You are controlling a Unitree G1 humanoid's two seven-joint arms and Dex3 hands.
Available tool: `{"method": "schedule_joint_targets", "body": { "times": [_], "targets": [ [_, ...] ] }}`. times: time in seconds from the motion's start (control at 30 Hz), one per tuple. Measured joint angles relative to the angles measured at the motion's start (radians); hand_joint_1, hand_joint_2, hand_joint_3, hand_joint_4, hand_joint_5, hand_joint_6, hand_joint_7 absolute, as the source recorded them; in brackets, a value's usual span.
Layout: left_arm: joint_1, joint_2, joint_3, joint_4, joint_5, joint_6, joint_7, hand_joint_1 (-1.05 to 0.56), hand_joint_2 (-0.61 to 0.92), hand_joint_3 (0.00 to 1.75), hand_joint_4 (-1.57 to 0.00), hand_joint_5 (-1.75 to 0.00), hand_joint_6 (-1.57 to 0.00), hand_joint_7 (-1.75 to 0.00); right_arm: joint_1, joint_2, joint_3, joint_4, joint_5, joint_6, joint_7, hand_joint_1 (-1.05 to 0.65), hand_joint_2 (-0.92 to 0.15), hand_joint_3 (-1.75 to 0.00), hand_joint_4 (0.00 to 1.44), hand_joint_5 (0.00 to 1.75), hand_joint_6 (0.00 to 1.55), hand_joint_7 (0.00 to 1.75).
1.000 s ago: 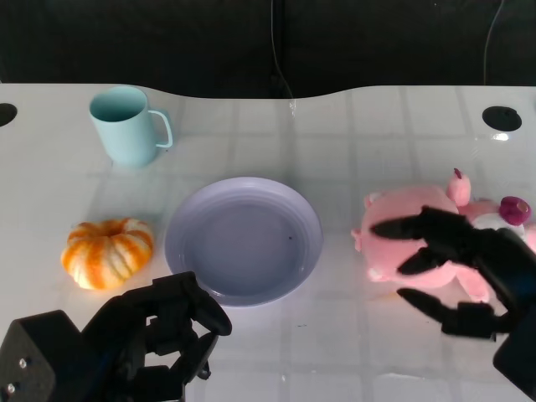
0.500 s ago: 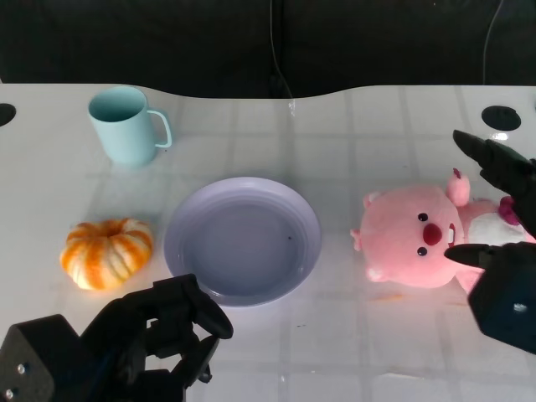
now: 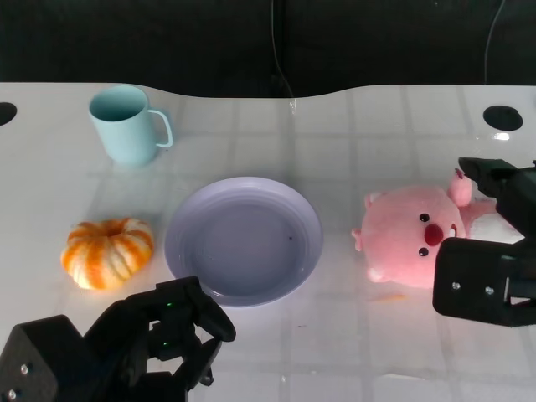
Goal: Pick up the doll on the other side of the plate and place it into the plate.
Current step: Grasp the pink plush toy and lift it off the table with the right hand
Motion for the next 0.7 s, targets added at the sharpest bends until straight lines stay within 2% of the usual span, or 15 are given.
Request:
{"method": "schedule_joint_targets", "body": {
  "times": [0.4, 0.7],
  "targets": [
    [0.003, 0.0, -0.001, -0.003, 0.001, 0.0, 0.0, -0.32, 0.63, 0.97, -0.61, -1.73, -0.7, -1.33, -0.032, 0.009, 0.058, 0.186, -0.028, -0.047, -0.022, -0.71, -0.88, -0.01, 0.0, 0.3, 0.12, 0.03],
    [0.004, 0.0, -0.002, -0.008, 0.002, -0.001, 0.0, -0.32, 0.63, 0.97, -0.62, -1.74, -0.7, -1.34, -0.103, 0.048, 0.082, 0.349, -0.027, -0.073, -0.061, -0.71, -0.89, -0.01, 0.01, 0.28, 0.13, 0.02]
  ]
}}
